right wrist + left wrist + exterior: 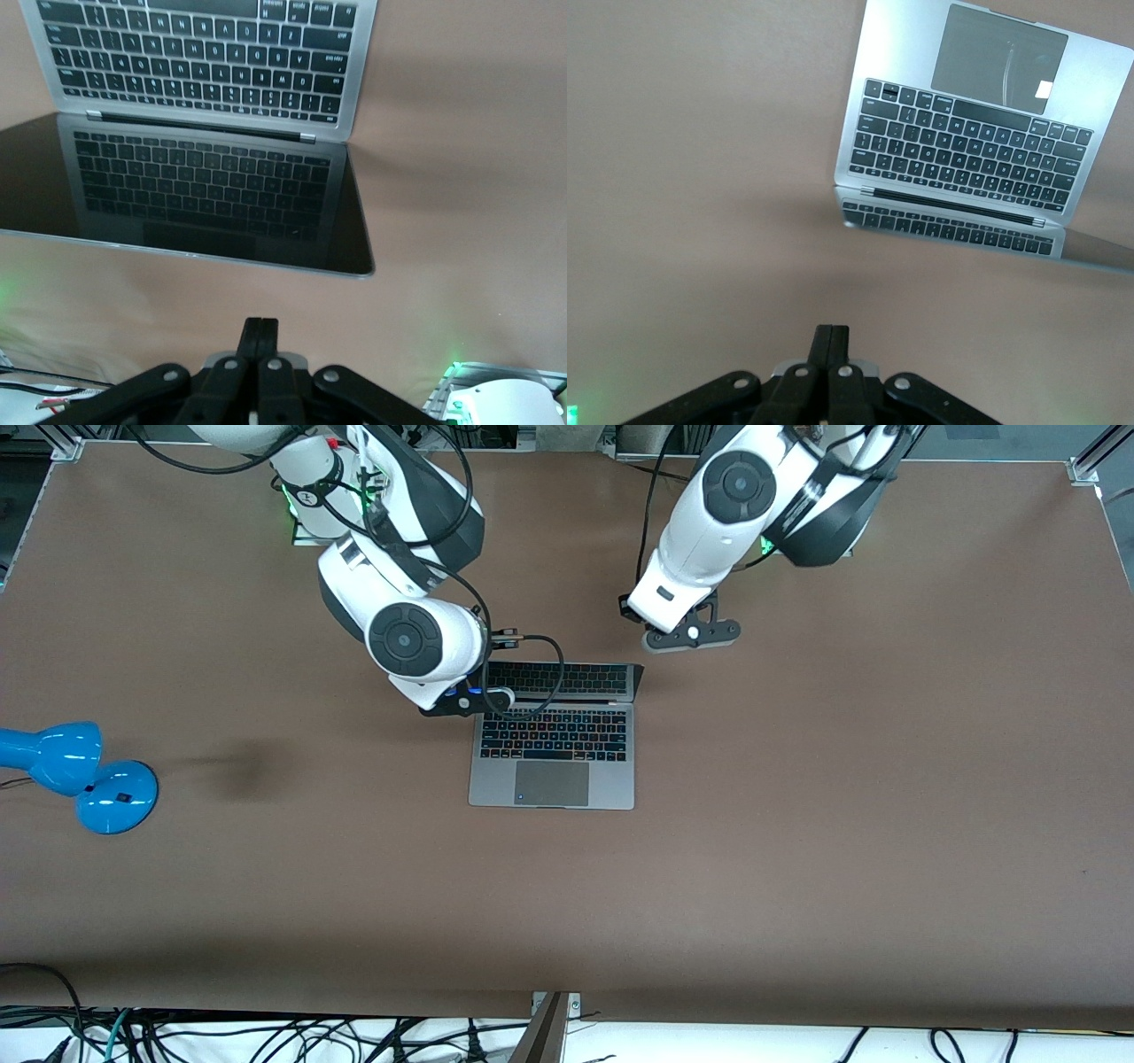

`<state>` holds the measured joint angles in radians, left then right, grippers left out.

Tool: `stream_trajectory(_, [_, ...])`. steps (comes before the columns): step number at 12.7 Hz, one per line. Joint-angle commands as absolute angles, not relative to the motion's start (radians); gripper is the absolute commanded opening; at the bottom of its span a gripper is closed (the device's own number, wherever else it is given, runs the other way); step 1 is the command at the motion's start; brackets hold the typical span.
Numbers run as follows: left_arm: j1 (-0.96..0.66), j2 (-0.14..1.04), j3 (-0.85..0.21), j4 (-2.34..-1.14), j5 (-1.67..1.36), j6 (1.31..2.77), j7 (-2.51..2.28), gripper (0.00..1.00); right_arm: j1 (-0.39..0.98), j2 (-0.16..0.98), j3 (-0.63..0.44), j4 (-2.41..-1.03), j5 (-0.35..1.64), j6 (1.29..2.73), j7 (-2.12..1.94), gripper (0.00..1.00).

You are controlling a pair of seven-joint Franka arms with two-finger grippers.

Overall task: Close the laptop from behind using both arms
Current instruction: 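Lower both grippers behind the raised laptop screen, touching its back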

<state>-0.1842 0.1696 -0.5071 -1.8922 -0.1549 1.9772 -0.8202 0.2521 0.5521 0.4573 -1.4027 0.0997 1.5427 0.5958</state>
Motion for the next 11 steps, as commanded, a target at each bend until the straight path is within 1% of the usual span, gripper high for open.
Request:
stream_trajectory(1, [-0.181,0.239,-0.514,-1.855,-0.176,2.005,-0.828,0.0,0.262,0.564,0.46,-1.427,0.112,1.549,0.604,0.0])
stream_trajectory(3, [-0.183,0.293,-0.514,-1.81,-0.173,2.006,-0.857,0.0,0.264,0.58,0.459,-1.427,0.109,1.557,0.604,0.0])
stream_trajectory(6, [-0.192,0.363,-0.512,-1.75,-0.158,2.006,-0.876,0.0,0.264,0.591,0.457,-1.427,0.095,1.606,0.601,0.0])
stream_trajectory(11, [-0.192,0.417,-0.509,-1.74,-0.121,2.066,-0.876,0.0,0.256,0.591,0.442,-1.425,0.066,1.686,0.594,0.0])
